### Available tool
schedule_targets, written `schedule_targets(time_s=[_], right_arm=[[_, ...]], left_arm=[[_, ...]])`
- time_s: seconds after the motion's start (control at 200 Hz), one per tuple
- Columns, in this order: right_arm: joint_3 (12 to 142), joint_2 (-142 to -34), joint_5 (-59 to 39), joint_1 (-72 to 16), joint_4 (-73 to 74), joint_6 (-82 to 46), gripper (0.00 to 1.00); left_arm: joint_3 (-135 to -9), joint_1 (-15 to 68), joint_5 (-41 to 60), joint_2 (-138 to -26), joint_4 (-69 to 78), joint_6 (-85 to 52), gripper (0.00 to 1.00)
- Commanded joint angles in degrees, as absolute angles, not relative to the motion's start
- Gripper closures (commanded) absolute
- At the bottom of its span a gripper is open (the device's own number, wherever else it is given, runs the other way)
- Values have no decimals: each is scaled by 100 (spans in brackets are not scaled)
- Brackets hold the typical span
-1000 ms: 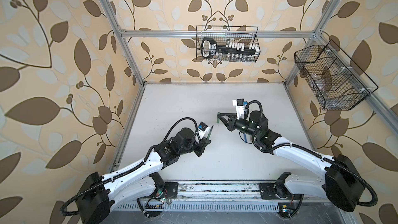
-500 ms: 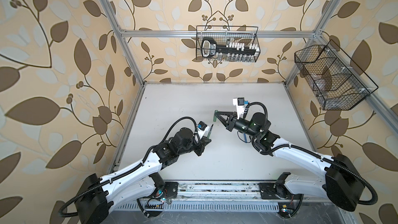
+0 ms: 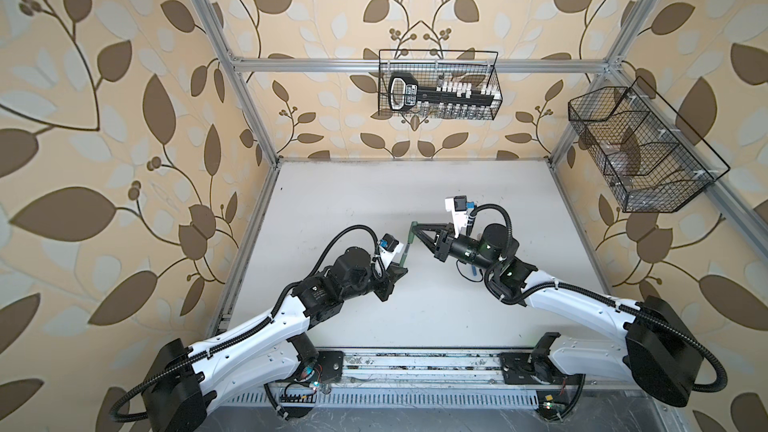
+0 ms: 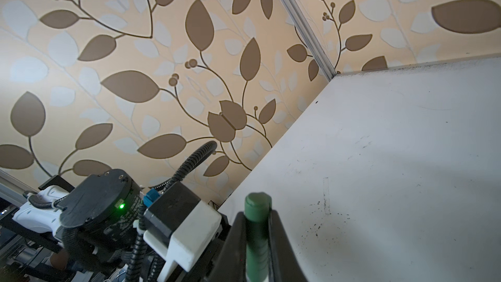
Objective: Insert the pens into the pen caps
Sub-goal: 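Push the green cap down onto the green pen with the right gripper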
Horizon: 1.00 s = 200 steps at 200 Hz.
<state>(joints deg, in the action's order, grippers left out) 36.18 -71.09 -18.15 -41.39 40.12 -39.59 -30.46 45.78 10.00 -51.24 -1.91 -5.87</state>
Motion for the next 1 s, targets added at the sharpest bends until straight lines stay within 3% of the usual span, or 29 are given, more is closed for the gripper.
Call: schedule_targets(time_s=[0.0,0.995], right_arm=[[3574,-6957,-1653,-4167,4259,-3878,85],[3573,-6861,-1542,-4543,3515,-3266,83]], left_arm=[[-3265,4615,986,-5080,-9,-475,100],[-3552,4614,844,-4970,-132,-357,100]])
